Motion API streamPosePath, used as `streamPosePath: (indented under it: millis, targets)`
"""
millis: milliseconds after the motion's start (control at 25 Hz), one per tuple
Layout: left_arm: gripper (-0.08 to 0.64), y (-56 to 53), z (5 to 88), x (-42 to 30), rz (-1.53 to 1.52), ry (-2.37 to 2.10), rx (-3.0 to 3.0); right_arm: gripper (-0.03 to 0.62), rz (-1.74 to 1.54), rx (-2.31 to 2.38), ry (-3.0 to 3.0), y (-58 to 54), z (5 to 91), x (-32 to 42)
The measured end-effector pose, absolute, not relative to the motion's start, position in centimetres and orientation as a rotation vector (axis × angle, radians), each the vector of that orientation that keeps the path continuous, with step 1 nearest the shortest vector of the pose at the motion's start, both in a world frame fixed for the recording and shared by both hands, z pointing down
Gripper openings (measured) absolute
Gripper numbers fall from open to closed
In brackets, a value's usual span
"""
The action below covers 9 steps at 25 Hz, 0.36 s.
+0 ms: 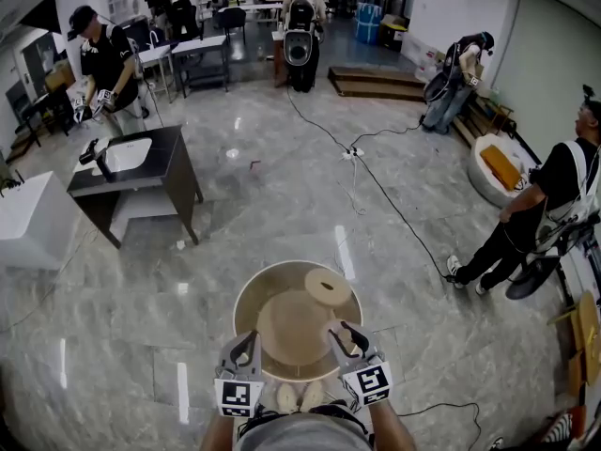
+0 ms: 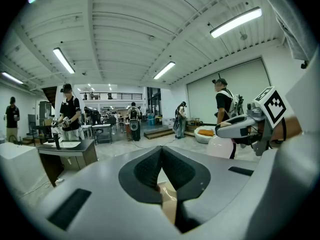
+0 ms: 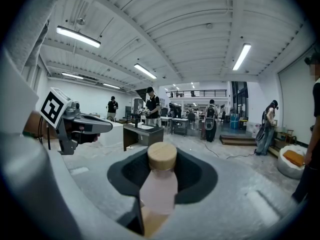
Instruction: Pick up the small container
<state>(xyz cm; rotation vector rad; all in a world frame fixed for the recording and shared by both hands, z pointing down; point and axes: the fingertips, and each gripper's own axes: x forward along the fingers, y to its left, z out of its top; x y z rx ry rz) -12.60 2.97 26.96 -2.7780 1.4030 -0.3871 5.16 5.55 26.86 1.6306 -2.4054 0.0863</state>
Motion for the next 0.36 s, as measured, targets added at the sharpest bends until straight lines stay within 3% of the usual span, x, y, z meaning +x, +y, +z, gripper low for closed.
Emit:
streamPosePath:
  millis: [360]
  targets:
    - [0.017, 2.89, 27.04, -12.2, -0.393, 1.392, -2.782, 0.127, 0.09, 1.627, -2.405, 5.54, 26.8, 5.24]
